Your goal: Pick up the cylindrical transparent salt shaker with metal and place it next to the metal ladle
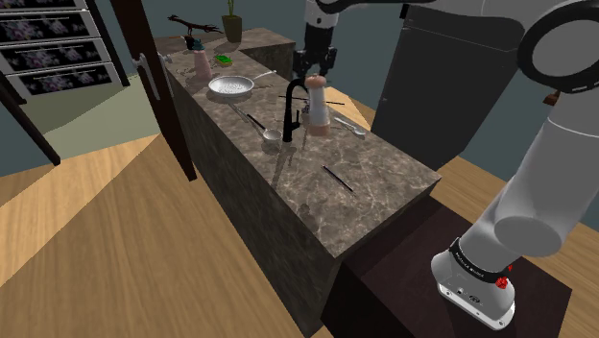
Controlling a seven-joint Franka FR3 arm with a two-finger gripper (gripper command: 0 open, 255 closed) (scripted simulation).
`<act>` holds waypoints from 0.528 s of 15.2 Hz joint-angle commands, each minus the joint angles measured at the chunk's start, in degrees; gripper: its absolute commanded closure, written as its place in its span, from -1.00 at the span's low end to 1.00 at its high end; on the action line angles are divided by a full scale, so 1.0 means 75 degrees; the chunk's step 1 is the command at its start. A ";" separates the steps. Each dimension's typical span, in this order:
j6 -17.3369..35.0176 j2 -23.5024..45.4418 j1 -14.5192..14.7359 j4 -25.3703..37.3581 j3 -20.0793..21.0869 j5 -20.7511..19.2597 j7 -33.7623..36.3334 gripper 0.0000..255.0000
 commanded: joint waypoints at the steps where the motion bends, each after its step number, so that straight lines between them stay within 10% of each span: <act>1: -0.0076 0.0459 0.0160 0.0534 0.0097 -0.0062 0.0260 1.00; 8: -0.0454 0.2477 0.0752 0.2911 0.0281 -0.0320 0.0976 1.00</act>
